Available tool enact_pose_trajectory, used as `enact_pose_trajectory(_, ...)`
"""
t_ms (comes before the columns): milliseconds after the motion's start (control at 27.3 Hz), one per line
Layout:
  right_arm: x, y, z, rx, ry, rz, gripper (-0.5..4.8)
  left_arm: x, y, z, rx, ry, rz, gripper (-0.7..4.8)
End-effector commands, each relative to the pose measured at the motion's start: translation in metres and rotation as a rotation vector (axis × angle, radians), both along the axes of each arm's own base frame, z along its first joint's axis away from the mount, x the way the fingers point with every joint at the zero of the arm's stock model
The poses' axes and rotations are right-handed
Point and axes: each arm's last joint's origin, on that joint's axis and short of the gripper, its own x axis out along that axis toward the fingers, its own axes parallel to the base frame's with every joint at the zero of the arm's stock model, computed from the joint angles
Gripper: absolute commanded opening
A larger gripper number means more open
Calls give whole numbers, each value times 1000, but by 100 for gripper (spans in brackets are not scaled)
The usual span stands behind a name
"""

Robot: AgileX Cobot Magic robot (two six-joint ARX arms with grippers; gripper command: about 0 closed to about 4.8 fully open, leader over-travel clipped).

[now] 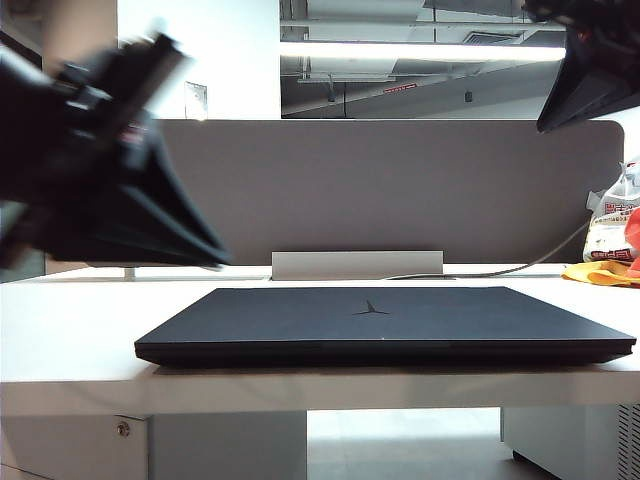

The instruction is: Open the lid of the laptop and use the keypad to enter the password "123".

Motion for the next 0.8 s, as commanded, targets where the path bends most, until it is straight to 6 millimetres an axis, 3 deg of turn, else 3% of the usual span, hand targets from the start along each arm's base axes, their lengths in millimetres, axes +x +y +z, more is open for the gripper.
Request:
enact_pose_trajectory(37, -1, 0, 2, -40, -14, 21, -5, 16, -19, 2, -90, 69, -63, 37)
enact_pose_trajectory(146, -1, -2, 2, -64, -19, 24, -5, 30, -35, -2, -109, 138, -78, 91)
enact_pose_trajectory(366, -2, -2, 0, -80, 10, 32, -5, 43, -51, -7, -186, 258, -93, 103)
enact_pose_trajectory(476, -6, -3, 4, -107, 75, 53, -5, 44, -53, -8, -229, 301, -80, 138)
enact_pose_trajectory(805, -34, -8, 54, -121, 156, 112, -5, 44, -57, -10, -267, 348, -66, 171)
